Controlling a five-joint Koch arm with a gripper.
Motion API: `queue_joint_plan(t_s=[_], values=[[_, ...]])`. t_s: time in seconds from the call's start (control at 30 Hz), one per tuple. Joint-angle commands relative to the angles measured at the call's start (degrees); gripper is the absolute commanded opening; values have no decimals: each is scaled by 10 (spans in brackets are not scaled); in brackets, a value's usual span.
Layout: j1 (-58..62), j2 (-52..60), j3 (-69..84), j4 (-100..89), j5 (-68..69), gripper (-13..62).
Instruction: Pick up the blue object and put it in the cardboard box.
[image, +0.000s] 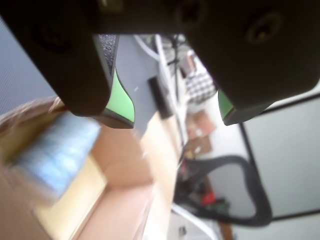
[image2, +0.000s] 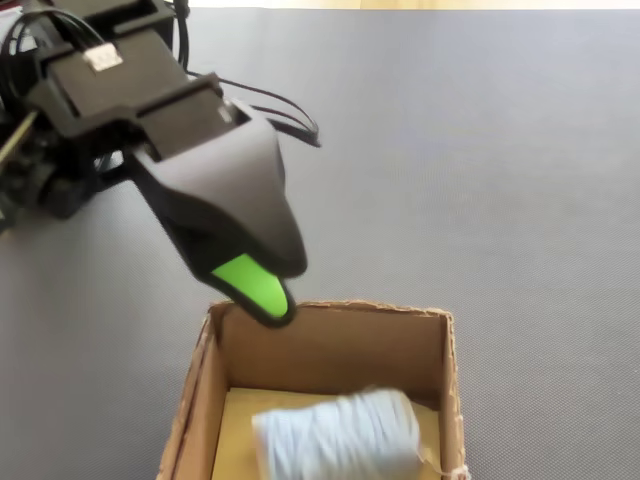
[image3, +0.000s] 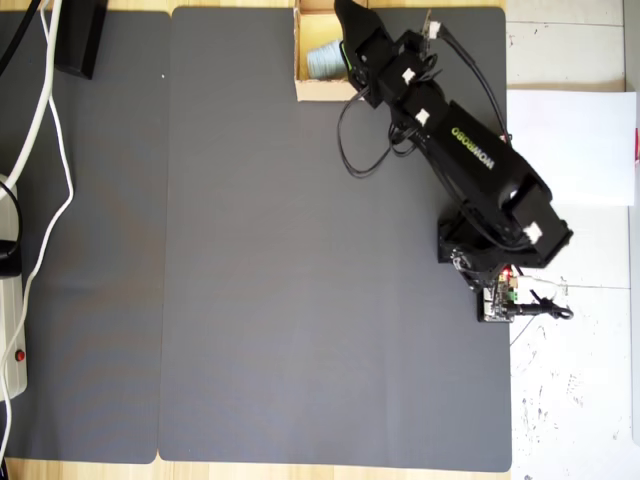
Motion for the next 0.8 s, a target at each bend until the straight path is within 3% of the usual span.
queue_joint_plan(t_s=[0.0,0.5,0.77], values=[[-19,51,-2,-16,5,334],[-282,283,243,-19,40,341],[-379,343,344,-18,40,345]])
